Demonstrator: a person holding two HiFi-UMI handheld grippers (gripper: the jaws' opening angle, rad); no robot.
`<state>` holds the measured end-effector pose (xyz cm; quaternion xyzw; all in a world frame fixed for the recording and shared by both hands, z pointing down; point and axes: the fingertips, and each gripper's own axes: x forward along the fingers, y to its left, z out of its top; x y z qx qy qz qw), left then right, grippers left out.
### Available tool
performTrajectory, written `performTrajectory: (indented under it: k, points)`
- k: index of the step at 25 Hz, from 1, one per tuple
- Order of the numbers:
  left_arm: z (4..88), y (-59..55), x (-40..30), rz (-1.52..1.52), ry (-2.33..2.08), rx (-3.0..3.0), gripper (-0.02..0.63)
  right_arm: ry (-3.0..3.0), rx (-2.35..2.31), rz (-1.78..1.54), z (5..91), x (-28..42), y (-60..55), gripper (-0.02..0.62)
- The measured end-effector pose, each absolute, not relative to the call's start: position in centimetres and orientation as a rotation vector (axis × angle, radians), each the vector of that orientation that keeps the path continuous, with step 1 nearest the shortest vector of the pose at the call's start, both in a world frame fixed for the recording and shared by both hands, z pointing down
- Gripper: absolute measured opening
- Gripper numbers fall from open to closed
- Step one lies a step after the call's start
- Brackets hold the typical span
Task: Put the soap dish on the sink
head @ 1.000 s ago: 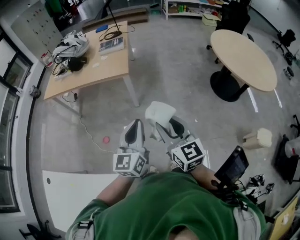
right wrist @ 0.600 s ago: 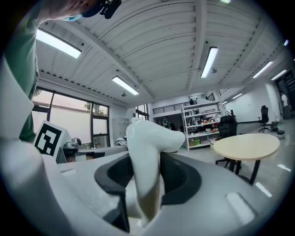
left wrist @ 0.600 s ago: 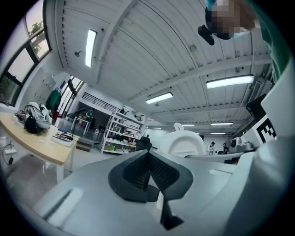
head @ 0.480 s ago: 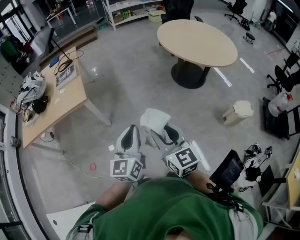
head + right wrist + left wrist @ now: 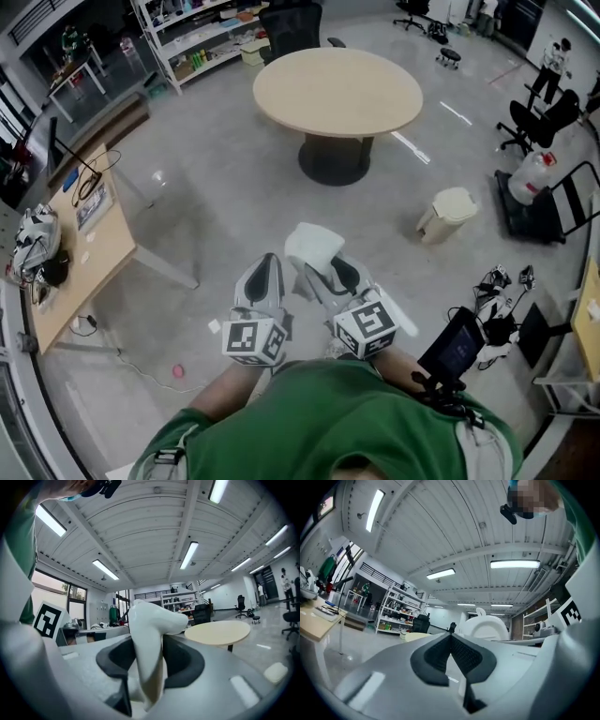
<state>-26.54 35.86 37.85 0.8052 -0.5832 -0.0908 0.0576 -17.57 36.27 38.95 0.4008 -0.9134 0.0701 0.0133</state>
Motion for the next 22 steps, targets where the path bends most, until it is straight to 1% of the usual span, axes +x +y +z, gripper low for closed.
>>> performTrajectory:
  k: [5, 9, 16, 22]
  points:
    - [37.5, 33.2, -21.3, -0.298, -1.717, 2.492, 0.007, -2.809, 1.322, 0.185, 39.1, -12.3, 34.3, 0.164]
    - [37.5, 32.0, -18.5, -0.278, -1.677, 2.528, 0.006, -2.786, 1.373, 0.189, 39.1, -9.4, 33.4, 0.164]
    - [36.4, 29.9, -15.4, -0.245, -1.606, 2.605, 0.006, -2.757, 1.484, 0.203, 38.7, -6.1, 31.8, 0.164]
    - [36.4, 27.8, -14.0, -0.227, -1.543, 2.63, 0.006, -2.716, 1.559, 0.21, 38.9, -4.6, 29.9, 0.164]
